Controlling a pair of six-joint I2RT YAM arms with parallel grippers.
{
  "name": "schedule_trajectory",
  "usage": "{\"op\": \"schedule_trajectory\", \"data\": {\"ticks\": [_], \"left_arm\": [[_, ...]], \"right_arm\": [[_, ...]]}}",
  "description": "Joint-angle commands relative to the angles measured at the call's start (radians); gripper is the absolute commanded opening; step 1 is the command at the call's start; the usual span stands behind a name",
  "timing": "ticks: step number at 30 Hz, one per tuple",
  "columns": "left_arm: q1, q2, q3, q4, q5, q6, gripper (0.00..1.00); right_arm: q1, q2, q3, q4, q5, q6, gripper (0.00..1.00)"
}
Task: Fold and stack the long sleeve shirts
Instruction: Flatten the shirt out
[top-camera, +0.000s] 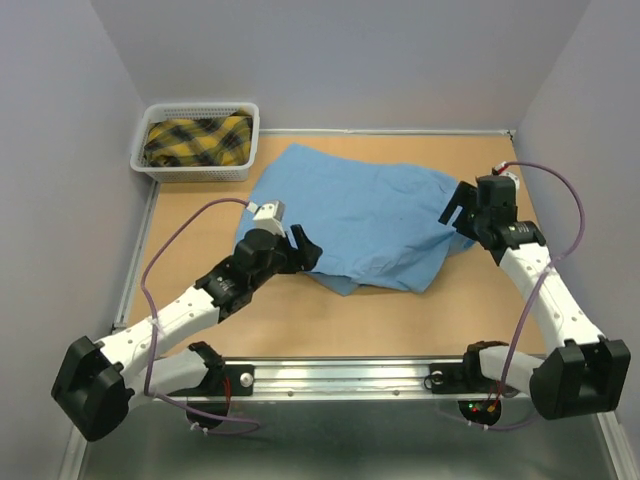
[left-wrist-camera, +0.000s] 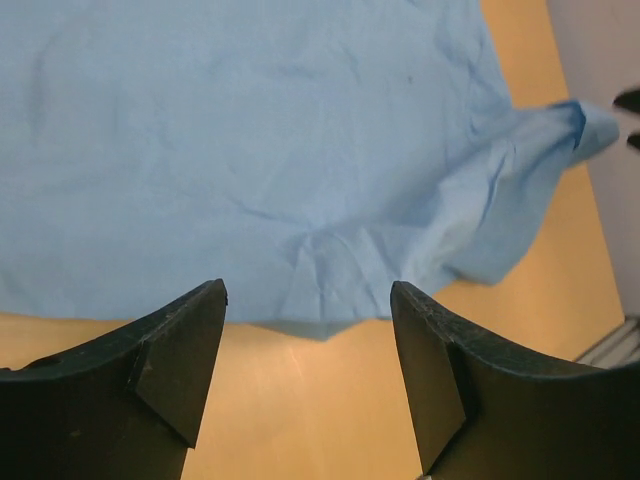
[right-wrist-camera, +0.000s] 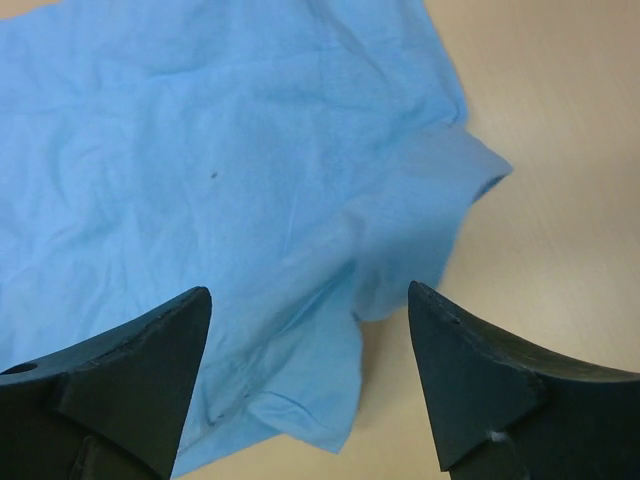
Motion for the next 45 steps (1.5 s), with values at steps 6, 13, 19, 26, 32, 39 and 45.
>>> {"op": "schedule_trajectory", "data": {"ticks": [6, 13, 19, 26, 32, 39, 45], "left_arm": [[-0.225, 0.145, 0.013, 0.016, -0.001, 0.164, 0.77], [-0.331, 0.236, 0.021, 0.121, -0.153, 0.339, 0.78], [-0.332, 0.332, 0.034, 0.215, -0.242, 0.483, 0.82], [-0.320, 0.541, 0.159, 0.208, -0.186, 0.589, 0.85], [-0.283, 0.610, 0.234, 0.152, -0.002, 0.565, 0.84], [-0.286, 0.537, 0.242, 0.048, 0.109, 0.453, 0.82], [-0.295, 0.442, 0.189, 0.045, 0.106, 0.402, 0.78]], "right_arm": [[-0.007, -0.139, 0.020, 0.014, -0.416, -0.132, 0.85], [0.001, -0.172, -0.092, 0.013, -0.545, -0.153, 0.85], [0.003, -0.196, -0.111, 0.013, -0.562, -0.169, 0.85], [0.004, -0.185, -0.099, 0.014, -0.578, -0.169, 0.85], [0.004, -0.207, -0.102, 0.011, -0.569, -0.165, 0.85], [0.004, -0.215, -0.097, 0.008, -0.550, -0.164, 0.85], [0.004, -0.212, -0.094, 0.008, -0.533, -0.169, 0.85]]}}
